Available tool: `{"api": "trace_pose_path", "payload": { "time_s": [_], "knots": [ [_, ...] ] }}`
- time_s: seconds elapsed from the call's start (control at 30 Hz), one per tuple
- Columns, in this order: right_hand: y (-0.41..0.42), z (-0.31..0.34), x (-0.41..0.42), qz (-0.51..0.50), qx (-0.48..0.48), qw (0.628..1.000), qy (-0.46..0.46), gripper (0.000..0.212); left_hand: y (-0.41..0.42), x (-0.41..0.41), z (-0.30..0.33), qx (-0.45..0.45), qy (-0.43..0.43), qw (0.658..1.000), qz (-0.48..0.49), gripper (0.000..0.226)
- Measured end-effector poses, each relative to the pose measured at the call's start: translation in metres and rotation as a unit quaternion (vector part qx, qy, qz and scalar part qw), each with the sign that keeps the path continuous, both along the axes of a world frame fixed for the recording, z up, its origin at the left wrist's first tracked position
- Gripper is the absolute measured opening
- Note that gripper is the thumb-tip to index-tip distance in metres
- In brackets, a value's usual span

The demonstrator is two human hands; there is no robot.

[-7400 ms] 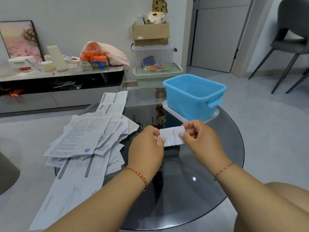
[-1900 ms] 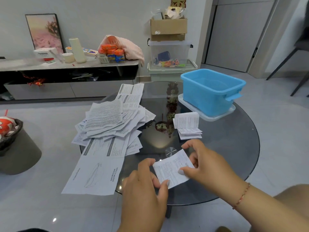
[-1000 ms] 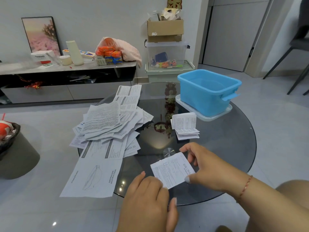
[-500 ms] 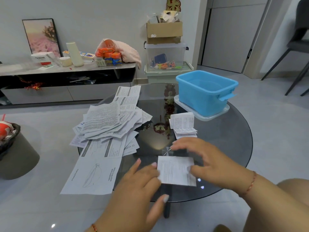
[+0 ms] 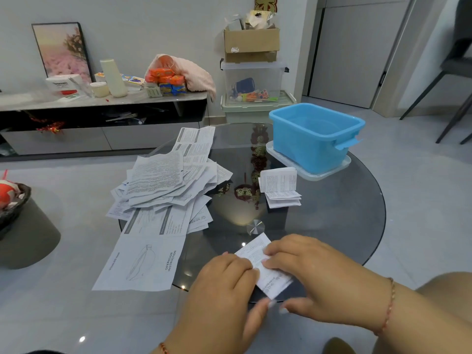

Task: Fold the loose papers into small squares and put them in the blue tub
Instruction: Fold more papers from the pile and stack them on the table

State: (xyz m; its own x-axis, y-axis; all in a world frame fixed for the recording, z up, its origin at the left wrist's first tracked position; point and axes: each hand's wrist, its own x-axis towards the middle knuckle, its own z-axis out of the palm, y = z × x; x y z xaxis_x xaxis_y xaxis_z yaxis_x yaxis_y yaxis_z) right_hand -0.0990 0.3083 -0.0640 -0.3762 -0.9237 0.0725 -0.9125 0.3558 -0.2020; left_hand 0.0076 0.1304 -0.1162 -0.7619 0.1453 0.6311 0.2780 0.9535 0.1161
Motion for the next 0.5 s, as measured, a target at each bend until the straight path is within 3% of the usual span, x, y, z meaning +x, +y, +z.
{"api": "trace_pose_path", "payload": {
  "time_s": [0.13,0.3,0.5],
  "knots": [
    [-0.001,0.008,-0.003,0.0,-0.033,0.997,-0.066,0.035,-0.003,-0.001,-0.005,0.08,0.01,0.997,0.013,0.017],
    [-0.011,0.0,-0.008,-0.115,-0.11,0.973,-0.17,0.014,0.002,0.001,-0.002,0.218,-0.028,0.972,0.083,0.016],
    [-0.024,-0.006,-0.01,-0.221,-0.136,0.944,-0.203,0.014,0.01,-0.005,0.002,0.243,-0.073,0.946,0.203,0.024]
  ]
}}
